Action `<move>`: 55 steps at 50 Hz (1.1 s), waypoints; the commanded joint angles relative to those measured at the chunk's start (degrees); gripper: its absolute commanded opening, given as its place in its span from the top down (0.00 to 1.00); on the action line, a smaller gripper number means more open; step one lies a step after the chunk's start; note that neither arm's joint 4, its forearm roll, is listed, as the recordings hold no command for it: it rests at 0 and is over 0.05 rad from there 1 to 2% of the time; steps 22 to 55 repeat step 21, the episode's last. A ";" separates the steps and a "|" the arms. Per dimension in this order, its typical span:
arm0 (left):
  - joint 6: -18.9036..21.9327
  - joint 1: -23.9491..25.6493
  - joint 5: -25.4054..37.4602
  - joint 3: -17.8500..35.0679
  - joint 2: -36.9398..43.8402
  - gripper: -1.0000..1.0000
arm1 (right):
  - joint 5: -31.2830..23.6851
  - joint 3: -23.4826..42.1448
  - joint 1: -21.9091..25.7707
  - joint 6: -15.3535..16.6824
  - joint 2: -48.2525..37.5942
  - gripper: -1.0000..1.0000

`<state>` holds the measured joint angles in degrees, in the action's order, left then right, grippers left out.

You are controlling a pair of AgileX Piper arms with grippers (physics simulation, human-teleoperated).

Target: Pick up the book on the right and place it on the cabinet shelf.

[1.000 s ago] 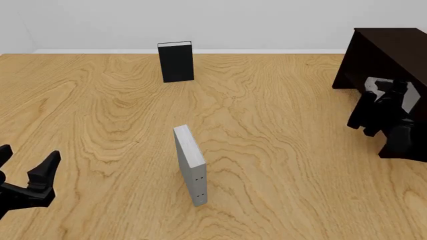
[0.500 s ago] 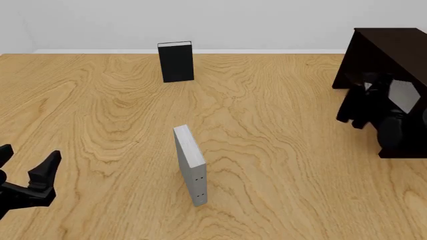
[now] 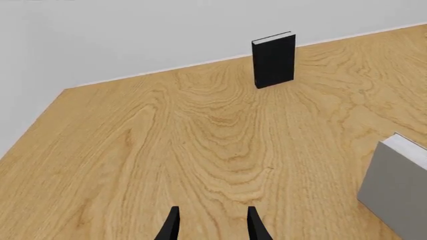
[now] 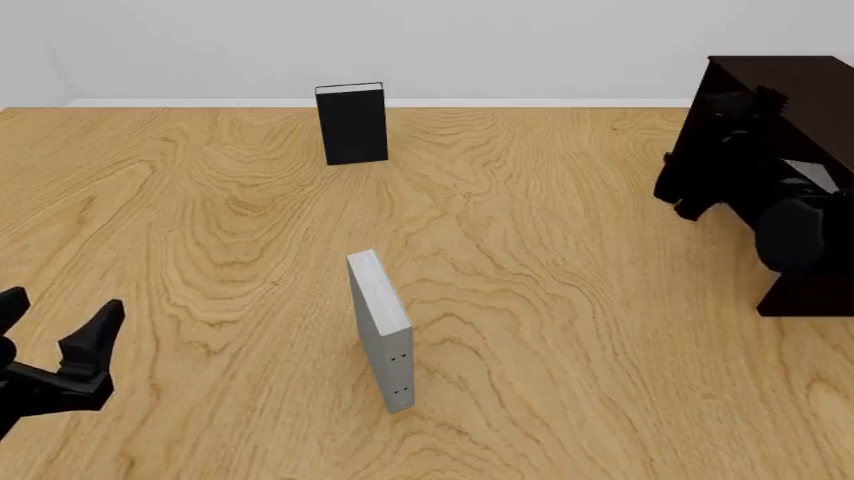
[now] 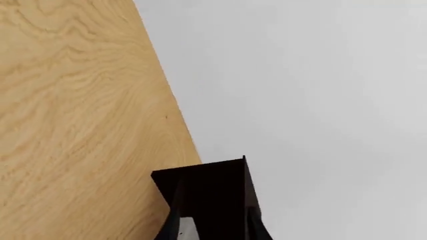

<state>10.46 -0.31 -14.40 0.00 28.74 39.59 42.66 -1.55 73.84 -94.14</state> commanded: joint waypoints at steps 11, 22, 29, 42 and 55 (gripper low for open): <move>0.54 -0.34 1.59 0.00 -2.87 0.00 | -14.93 -4.82 4.89 -16.17 23.84 0.00; 0.58 -0.55 2.01 0.00 -3.85 0.00 | -23.25 -6.14 7.06 -23.35 33.91 0.00; 0.58 -0.55 2.01 0.00 -3.85 0.00 | -23.25 -6.14 7.06 -23.35 33.91 0.00; 0.58 -0.55 2.01 0.00 -3.85 0.00 | -23.25 -6.14 7.06 -23.35 33.91 0.00; 0.58 -0.55 2.01 0.00 -3.85 0.00 | -23.25 -6.14 7.06 -23.35 33.91 0.00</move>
